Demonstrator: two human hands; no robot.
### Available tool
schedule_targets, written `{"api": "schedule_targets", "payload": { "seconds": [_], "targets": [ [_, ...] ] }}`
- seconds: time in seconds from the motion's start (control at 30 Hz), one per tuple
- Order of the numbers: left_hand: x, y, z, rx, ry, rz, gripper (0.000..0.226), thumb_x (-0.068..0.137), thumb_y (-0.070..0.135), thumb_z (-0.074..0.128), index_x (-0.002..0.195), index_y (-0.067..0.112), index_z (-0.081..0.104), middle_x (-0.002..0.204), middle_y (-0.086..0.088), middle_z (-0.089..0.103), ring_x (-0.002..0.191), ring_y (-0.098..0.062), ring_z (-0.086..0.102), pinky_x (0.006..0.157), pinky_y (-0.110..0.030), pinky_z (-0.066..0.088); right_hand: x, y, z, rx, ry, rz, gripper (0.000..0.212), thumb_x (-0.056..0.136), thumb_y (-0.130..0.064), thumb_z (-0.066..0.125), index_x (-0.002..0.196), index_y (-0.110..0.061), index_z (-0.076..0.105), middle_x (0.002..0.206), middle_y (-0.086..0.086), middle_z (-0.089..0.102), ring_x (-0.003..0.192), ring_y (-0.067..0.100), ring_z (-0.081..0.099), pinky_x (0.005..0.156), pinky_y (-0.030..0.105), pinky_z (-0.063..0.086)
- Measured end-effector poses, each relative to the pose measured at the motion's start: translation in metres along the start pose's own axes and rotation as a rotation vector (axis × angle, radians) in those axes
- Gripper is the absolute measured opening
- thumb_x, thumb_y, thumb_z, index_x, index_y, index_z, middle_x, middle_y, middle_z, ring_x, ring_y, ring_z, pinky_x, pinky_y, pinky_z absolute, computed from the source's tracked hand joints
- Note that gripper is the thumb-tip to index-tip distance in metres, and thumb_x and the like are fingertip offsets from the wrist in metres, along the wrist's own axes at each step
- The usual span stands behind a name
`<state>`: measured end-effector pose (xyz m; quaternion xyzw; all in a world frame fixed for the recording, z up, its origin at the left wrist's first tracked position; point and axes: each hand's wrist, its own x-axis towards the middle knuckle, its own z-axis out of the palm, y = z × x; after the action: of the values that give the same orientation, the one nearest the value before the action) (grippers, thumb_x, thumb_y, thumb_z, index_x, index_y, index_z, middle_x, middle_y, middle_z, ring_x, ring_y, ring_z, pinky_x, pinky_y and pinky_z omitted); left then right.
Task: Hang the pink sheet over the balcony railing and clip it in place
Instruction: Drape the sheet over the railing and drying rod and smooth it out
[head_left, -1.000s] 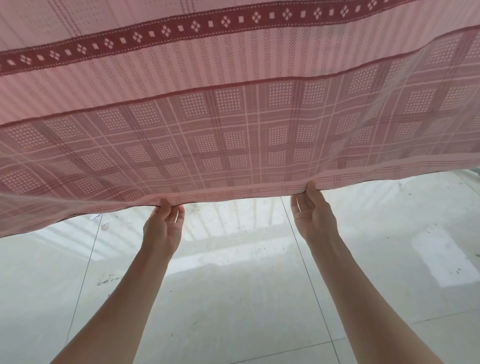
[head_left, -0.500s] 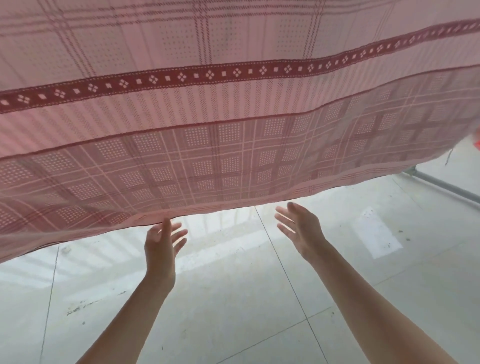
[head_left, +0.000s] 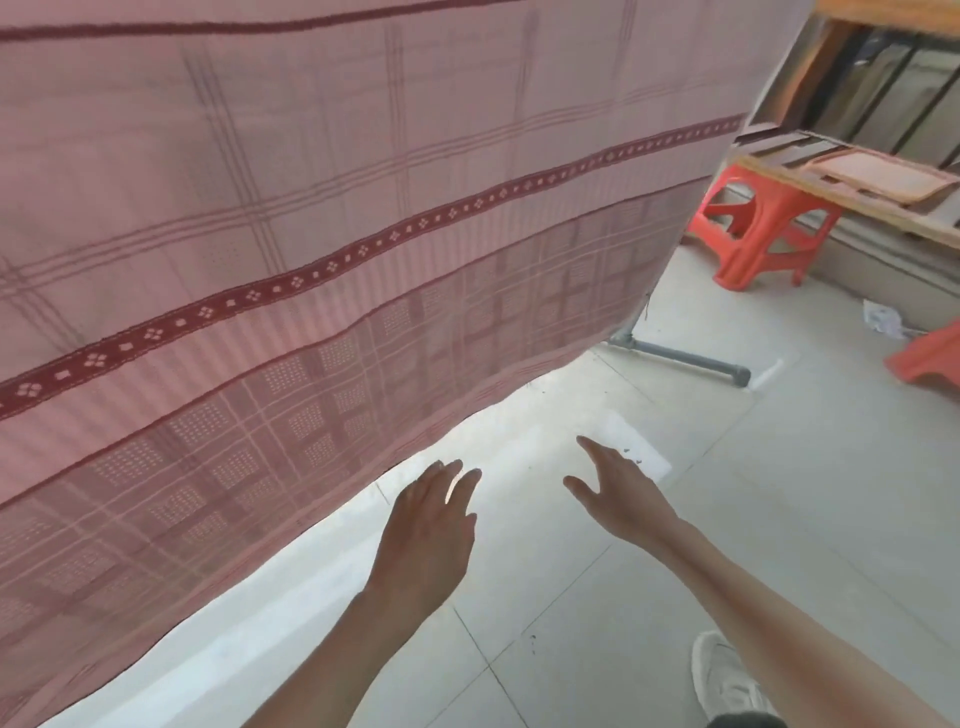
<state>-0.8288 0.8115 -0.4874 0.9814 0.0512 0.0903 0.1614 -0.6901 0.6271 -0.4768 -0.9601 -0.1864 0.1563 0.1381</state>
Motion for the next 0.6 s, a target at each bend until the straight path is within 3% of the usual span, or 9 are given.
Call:
{"api": "schedule_targets", "payload": {
  "seconds": [0.07,0.2,0.3,0.43,0.53,0.6],
  "targets": [
    [0.030,0.021,0.015,0.058,0.014,0.028,0.050,0.069,0.018,0.078,0.115,0.010,0.064,0.120,-0.010,0.064,0.111,-0.027,0.060,0.086,-0.041,0.053,0.023,0.031,-0.012,0.021,0.036,-0.002,0.060,0.093,-0.042,0.043,0.145,-0.023,0.021,0.149,0.003,0.033,0.134,0.024,0.034,0.104,0.039,0.033],
    [0.099,0.056,0.059,0.110,0.016,-0.010,0.051,0.084,0.021,0.063,0.132,0.010,0.049,0.139,-0.012,0.047,0.130,-0.031,0.043,0.104,-0.047,0.039,0.088,0.094,-0.030,0.149,0.078,-0.037,0.059,0.093,-0.042,0.043,0.144,-0.021,0.024,0.147,0.006,0.037,0.132,0.024,0.037,0.105,0.038,0.033],
    [0.149,0.075,0.095,0.101,0.103,-0.072,0.052,0.082,0.016,0.066,0.130,0.004,0.050,0.137,-0.017,0.048,0.126,-0.035,0.046,0.101,-0.049,0.041,0.144,0.128,-0.048,0.406,0.113,-0.049,0.055,0.093,-0.040,0.047,0.141,-0.017,0.033,0.140,0.007,0.046,0.126,0.022,0.046,0.103,0.034,0.035],
    [0.204,0.098,0.132,-0.209,0.236,-0.342,0.056,0.093,0.030,0.048,0.143,0.014,0.028,0.150,-0.003,0.028,0.139,-0.018,0.023,0.113,-0.036,0.021,0.215,0.157,-0.078,0.913,0.014,0.019,0.043,0.093,-0.042,0.045,0.126,-0.014,0.047,0.129,0.009,0.054,0.115,0.024,0.053,0.094,0.040,0.047],
    [0.234,0.113,0.134,-0.507,0.349,-0.549,0.060,0.090,0.036,0.051,0.142,0.018,0.027,0.149,0.003,0.030,0.136,-0.015,0.029,0.111,-0.032,0.025,0.260,0.161,-0.104,1.322,-0.127,0.036,0.030,0.093,-0.041,0.047,0.113,-0.018,0.050,0.124,0.007,0.053,0.112,0.025,0.053,0.088,0.040,0.050],
    [0.253,0.120,0.126,-0.711,0.439,-0.725,0.051,0.088,0.041,0.054,0.133,0.020,0.041,0.139,0.006,0.042,0.127,-0.011,0.040,0.100,-0.022,0.032,0.291,0.159,-0.126,1.527,-0.182,-0.019,0.041,0.092,-0.043,0.049,0.123,-0.016,0.048,0.127,0.005,0.051,0.115,0.023,0.052,0.087,0.039,0.049]
  ]
}}
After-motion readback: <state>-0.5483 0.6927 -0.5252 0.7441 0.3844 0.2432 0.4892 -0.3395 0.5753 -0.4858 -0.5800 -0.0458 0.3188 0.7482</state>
